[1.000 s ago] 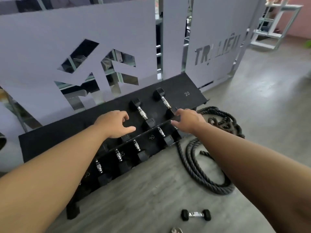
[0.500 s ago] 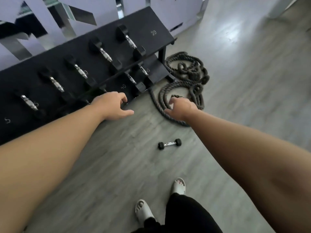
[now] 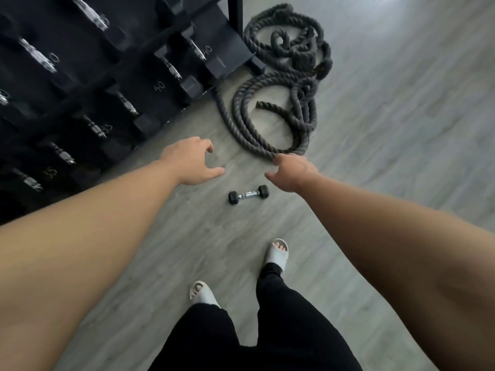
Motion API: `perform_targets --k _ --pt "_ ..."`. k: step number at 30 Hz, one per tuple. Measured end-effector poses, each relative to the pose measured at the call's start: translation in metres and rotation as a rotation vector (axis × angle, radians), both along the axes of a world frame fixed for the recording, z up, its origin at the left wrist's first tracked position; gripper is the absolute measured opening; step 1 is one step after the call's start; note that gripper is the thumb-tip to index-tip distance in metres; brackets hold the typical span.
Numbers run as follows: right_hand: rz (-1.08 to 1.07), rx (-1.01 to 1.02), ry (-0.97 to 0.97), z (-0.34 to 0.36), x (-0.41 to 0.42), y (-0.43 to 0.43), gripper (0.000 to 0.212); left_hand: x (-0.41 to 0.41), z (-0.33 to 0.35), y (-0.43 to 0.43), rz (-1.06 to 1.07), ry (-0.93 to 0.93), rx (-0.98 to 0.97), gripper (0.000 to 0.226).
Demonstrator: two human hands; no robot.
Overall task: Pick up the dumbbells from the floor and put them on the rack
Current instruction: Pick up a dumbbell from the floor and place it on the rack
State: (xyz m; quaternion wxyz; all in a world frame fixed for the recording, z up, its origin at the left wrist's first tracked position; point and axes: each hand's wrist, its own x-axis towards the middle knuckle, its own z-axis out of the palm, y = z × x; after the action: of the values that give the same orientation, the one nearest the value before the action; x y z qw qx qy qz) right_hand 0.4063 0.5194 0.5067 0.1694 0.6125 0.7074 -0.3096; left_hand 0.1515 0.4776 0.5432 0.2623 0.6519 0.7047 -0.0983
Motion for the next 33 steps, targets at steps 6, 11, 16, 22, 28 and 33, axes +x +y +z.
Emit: perform_targets --k 6,11,16,22,28,33 --pt "-0.003 -0.048 -0.026 -0.117 0.020 0.056 0.059 0.028 -0.123 0.048 0.092 -0.043 -0.048 0.069" --pt "-0.005 -0.120 -0.038 -0.248 0.013 0.074 0.057 0.028 -0.254 0.078 0.144 -0.063 -0.122 0.067" --pt "-0.112 -0.154 -0.027 -0.381 0.000 0.090 0.057 0.012 -0.391 0.090 0.175 -0.100 -0.206 0.069" --pt "-0.290 -0.224 -0.012 -0.516 0.002 0.088 0.064 0.001 -0.532 0.072 0.391 -0.206 -0.323 0.108" --pt "-0.433 -0.280 -0.018 -0.604 0.011 0.071 0.076 0.013 -0.643 0.055 0.578 -0.302 -0.404 0.117" --pt "-0.436 -0.221 0.013 -0.655 0.003 0.087 0.081 0.035 -0.705 0.067 0.713 -0.318 -0.399 0.113"
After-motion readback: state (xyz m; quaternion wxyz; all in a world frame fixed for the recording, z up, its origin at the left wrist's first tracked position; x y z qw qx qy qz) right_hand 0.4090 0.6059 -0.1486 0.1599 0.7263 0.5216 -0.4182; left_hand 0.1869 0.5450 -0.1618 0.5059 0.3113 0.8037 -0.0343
